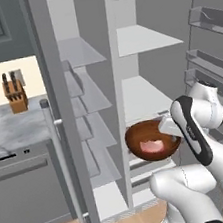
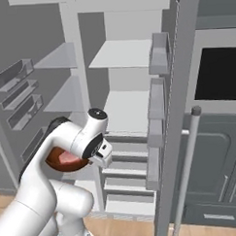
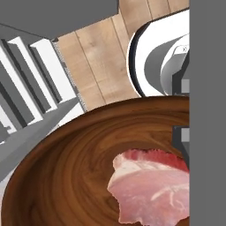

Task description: Place one of the steaks on the plate and the other in the bowl. Then place the bowl in the fridge.

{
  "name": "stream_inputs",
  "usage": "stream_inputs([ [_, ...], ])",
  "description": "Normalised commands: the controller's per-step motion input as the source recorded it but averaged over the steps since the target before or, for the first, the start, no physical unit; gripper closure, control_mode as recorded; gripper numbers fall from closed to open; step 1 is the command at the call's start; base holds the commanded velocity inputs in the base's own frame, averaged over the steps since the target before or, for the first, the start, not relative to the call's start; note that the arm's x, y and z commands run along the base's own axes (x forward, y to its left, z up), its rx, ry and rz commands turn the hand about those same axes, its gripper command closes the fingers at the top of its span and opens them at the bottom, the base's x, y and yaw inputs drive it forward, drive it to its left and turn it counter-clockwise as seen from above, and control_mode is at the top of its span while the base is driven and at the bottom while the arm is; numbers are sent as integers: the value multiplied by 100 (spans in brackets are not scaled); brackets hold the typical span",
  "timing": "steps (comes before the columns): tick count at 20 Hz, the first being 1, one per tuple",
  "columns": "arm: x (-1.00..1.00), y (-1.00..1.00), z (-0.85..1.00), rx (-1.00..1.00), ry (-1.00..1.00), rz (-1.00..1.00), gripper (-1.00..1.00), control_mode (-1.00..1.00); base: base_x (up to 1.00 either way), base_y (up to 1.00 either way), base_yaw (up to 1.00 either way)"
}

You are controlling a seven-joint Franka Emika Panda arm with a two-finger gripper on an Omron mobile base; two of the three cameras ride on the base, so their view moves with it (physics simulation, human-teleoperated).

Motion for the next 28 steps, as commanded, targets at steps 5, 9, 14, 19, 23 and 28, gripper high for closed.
stream_inputs([
  [5, 0, 0, 0, 0, 0, 0, 100, 100, 66, -1, -5],
  [9, 0, 0, 0, 0, 0, 0, 100, 100, 37, -4, -2],
  [14, 0, 0, 0, 0, 0, 0, 100, 100, 25, -10, -2],
  [19, 0, 0, 0, 0, 0, 0, 100, 100, 1, -2, -1],
  [23, 0, -2, 0, 0, 0, 0, 100, -100, 0, 0, 0],
  [28, -16, -36, 0, 7, -9, -25, 100, -100, 0, 0, 0],
])
